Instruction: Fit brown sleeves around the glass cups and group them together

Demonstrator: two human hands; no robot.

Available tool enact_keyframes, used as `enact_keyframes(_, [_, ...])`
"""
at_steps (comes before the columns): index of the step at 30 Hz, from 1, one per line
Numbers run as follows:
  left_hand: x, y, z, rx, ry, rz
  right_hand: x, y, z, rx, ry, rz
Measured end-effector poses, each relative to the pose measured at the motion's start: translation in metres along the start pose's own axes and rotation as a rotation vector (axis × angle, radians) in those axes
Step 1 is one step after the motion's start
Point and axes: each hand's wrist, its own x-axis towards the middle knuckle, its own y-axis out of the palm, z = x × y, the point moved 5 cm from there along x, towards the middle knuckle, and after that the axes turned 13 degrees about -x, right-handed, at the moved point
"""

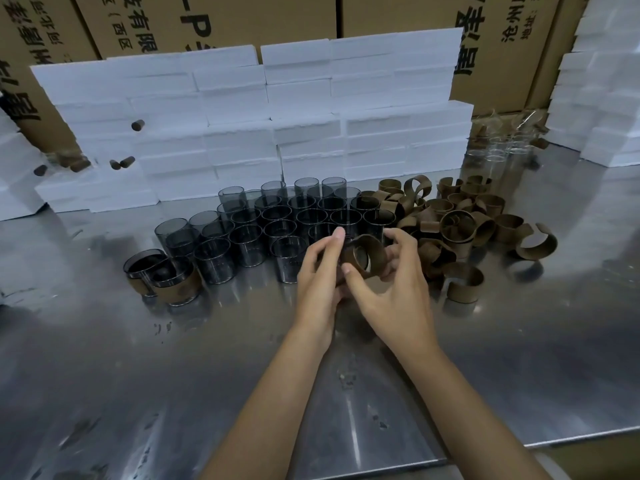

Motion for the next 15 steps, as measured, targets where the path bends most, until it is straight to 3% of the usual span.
enact_keyframes(10, [-0.0025, 0.0108, 0.0083, 0.026, -0.155, 0.201, 0.0004, -0.0093, 0.0015, -0.036, 0.015, -0.064])
enact_keyframes(12, [-0.0013, 0.0086, 0.0077, 0.005, -0.155, 0.207, 0.0024, -0.0077, 0.0010, 0.056, 0.011, 0.017])
enact_keyframes(15, [0.0017, 0.0055, 0.0048, 0.015, -0.126, 0.211, 0.0049, -0.0026, -0.0058, 0.381, 0.170, 0.138])
